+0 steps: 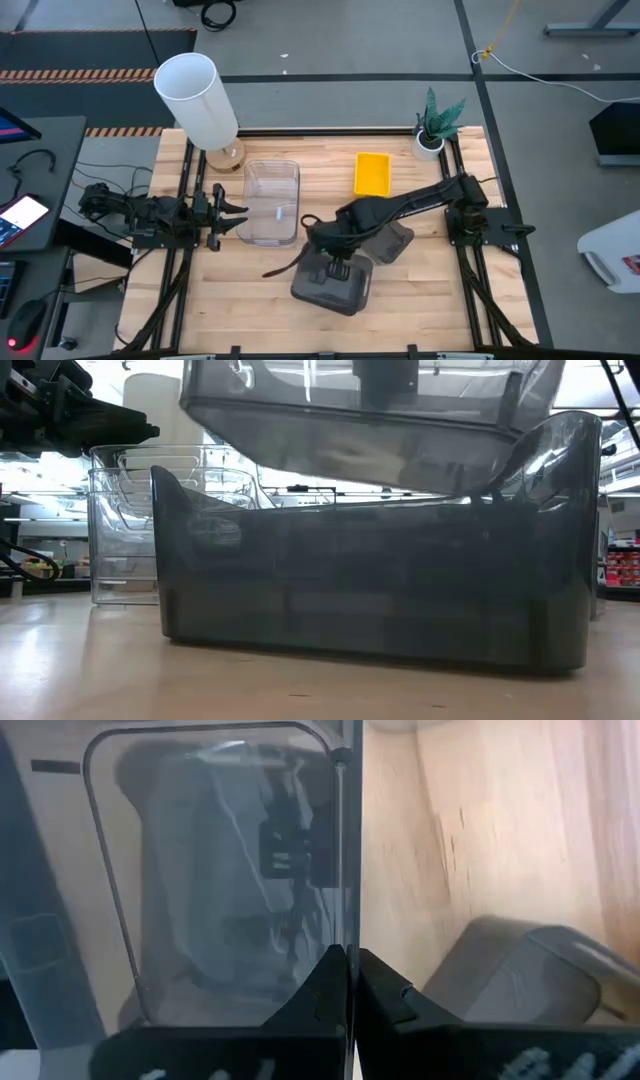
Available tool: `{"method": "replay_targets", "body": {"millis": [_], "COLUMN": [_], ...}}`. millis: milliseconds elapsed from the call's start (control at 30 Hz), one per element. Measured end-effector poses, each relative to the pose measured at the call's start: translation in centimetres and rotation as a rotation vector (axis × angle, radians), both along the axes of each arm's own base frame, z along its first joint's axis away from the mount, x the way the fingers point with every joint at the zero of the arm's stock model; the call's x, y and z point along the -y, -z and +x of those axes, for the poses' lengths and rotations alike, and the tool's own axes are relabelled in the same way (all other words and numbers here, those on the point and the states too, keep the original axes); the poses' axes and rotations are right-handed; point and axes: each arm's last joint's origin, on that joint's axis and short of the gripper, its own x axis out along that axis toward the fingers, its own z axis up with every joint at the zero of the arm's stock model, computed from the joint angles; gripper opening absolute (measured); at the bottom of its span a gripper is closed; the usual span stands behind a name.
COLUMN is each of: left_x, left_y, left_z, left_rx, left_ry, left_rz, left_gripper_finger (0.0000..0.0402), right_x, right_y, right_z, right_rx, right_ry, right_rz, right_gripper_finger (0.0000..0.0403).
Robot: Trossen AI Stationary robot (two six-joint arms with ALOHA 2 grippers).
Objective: Stack baskets by color
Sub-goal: Stack the top black bin on the bottom black bin
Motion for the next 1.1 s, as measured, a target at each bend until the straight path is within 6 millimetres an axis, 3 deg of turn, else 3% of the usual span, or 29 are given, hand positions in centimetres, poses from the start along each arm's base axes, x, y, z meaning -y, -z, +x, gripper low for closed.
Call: {"method": "replay_targets", "body": {"millis": [367,533,1100], "left_x": [0.0,0.0,0.0], "left_y": [0.0,0.0,0.0], "left_z": [0.0,0.0,0.0], "left_rx": [0.000,0.000,0.000], "left_ry": [0.000,0.000,0.000], "left_rz": [0.000,0.000,0.000], "left_gripper_finger": [0.0117,0.0117,0.0117], "right_x": [-1.0,-1.6,-1.8], "right_y": [0.6,1.8,3.8], "right_z": [-0.1,0.0,0.0], "right_rx": [-0.018,-0.066,-0.196], "right_ry": [0.096,0.095,0.105], "right_rz": [-0.005,-0.016,0.017], "right_gripper_finger": [0.0004,0.0004,0.0007]}}
